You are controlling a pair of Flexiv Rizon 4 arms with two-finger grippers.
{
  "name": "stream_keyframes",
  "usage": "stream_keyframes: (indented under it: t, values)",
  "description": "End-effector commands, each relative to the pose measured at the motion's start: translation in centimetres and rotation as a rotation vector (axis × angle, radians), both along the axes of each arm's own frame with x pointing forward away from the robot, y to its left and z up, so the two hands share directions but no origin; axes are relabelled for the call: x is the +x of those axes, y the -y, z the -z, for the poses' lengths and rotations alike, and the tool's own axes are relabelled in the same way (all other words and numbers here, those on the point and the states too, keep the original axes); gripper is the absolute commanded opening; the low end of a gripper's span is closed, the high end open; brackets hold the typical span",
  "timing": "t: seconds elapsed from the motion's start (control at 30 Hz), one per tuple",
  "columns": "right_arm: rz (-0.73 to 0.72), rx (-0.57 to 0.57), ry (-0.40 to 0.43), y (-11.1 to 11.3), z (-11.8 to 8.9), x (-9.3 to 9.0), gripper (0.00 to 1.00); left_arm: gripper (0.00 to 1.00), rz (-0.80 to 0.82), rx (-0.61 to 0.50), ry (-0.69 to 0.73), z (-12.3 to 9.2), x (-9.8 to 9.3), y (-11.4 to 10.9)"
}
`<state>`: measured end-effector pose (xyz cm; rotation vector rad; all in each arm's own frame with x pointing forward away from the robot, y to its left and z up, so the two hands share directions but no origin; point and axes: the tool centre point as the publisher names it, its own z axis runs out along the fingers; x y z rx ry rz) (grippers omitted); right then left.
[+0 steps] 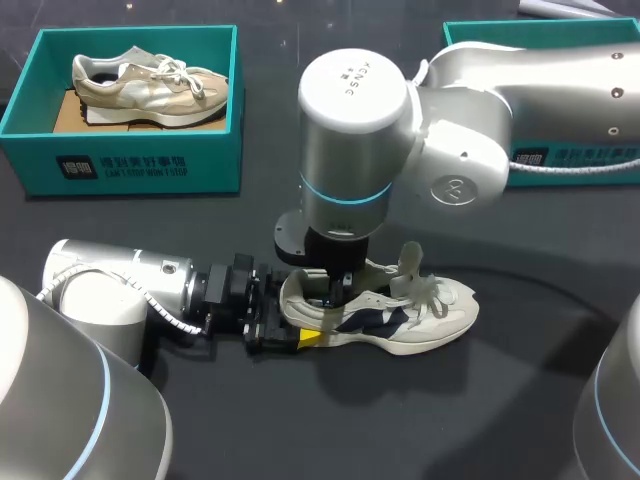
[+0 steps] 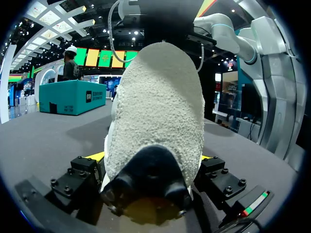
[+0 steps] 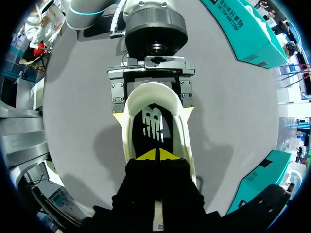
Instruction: Take the shoe out of the shoebox, open the shoe tongue, remove and reinsert the insole, then place the shoe into the shoebox
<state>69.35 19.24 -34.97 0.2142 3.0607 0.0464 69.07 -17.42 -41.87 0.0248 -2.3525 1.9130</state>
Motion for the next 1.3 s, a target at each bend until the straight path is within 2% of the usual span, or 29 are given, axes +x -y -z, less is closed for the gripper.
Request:
stream_keyframes:
  t: [0.03,0.23,0.43,0.7,0.73,0.77,0.8,0.83,1.3]
  values:
    - [0.011,-0.002,0.002,0.1,1.5,0.2,0.00,0.00,-0.002,0.001,0.000,0.3,-0.1,0.2]
    - [0.038,0.009,0.022,1.4,2.9,0.8,0.00,0.00,-0.002,0.001,0.000,0.3,-0.1,0.2]
    - [0.083,0.030,0.052,3.6,2.8,0.9,0.00,0.00,-0.002,0.001,0.000,0.3,-0.1,0.2]
    - [0.102,0.026,0.051,5.2,2.9,1.2,0.00,0.00,-0.002,0.001,0.000,0.3,-0.1,0.2]
    - [0.104,0.028,0.053,5.3,2.9,1.2,0.02,0.00,-0.002,0.001,0.000,0.3,-0.1,0.2]
    - [0.107,0.030,0.052,5.4,3.0,1.3,0.13,0.00,-0.002,0.001,0.000,0.3,-0.1,0.2]
    - [0.109,0.031,0.053,5.4,3.0,1.3,0.31,0.00,-0.002,0.001,0.000,0.3,-0.1,0.2]
    - [0.110,0.034,0.052,5.4,3.1,1.4,0.35,0.00,-0.002,0.001,0.000,0.3,-0.1,0.2]
    - [0.083,0.022,-0.021,4.1,5.6,2.2,0.37,0.00,-0.002,0.001,0.000,0.3,-0.1,0.2]
